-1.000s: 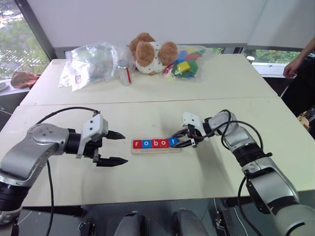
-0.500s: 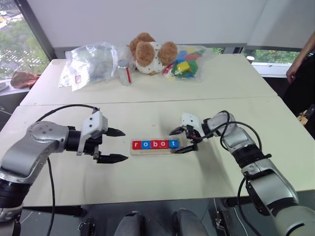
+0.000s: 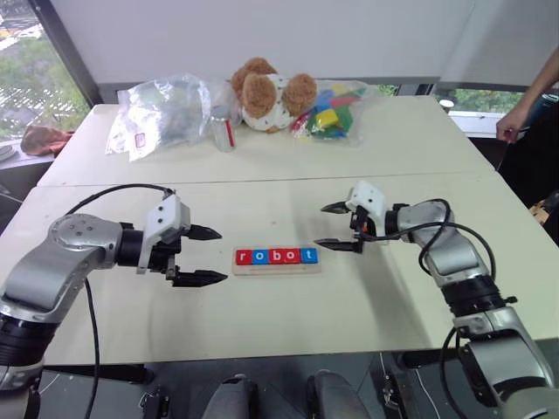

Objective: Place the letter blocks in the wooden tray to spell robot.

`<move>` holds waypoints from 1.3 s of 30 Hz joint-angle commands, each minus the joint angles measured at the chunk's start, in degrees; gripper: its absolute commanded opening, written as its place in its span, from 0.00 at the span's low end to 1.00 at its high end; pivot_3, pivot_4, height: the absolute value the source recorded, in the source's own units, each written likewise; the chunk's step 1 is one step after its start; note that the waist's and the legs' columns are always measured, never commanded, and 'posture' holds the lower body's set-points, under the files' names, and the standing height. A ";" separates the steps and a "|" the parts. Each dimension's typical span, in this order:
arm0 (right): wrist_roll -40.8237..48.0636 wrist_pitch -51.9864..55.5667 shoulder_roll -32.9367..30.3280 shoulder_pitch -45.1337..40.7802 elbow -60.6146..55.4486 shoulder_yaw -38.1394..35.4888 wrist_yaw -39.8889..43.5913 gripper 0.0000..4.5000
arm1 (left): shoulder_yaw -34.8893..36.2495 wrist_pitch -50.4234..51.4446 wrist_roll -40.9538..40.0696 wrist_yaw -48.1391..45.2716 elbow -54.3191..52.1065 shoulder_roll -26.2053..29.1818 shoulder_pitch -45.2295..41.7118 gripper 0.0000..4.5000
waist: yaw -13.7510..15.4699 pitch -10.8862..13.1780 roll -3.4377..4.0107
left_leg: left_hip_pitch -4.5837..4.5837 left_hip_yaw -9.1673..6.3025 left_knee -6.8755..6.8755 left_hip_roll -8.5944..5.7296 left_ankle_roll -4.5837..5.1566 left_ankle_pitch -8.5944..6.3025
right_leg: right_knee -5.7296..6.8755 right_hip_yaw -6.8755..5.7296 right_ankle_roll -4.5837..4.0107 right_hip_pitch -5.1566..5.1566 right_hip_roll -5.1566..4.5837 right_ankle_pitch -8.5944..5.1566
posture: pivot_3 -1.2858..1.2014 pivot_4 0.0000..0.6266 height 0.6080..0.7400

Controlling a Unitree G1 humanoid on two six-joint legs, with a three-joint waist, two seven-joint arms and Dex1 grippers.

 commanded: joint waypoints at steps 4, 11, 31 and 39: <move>-2.49 -3.43 -1.11 2.52 -0.45 0.76 -3.71 0.89 | 0.36 -1.15 0.49 -1.37 1.53 0.02 -2.66 1.00 | -0.03 0.00 0.00 | 0.01 0.01 -0.01 0.02 0.00 0.00 | 0.01 0.00 0.00 0.00 0.04 0.00 | 0.52 0.24 1.00; -1.83 -3.22 -0.49 4.44 -1.08 1.81 -4.00 0.89 | 0.49 -1.19 0.86 -1.85 1.61 -0.06 -2.43 1.00 | 0.07 0.00 0.00 | 0.01 0.03 0.01 0.01 0.01 0.00 | 0.01 0.01 0.00 0.00 0.04 0.00 | 0.52 0.24 1.00; -1.18 -2.33 1.71 2.79 -1.42 2.05 -4.42 0.89 | 1.00 -0.11 0.73 -1.13 0.01 0.45 -0.78 1.00 | 0.16 0.00 0.00 | 0.01 0.02 0.01 0.02 0.01 0.00 | 0.02 0.01 0.00 0.00 0.05 0.00 | 0.52 0.24 1.00; -0.92 -1.56 2.99 3.30 -2.04 2.98 -4.49 0.89 | 0.75 -0.20 0.84 -1.00 0.41 0.13 -1.12 1.00 | 0.09 0.00 0.00 | 0.01 0.02 0.01 0.02 0.01 0.00 | 0.02 0.01 0.00 0.00 0.05 0.00 | 0.52 0.24 1.00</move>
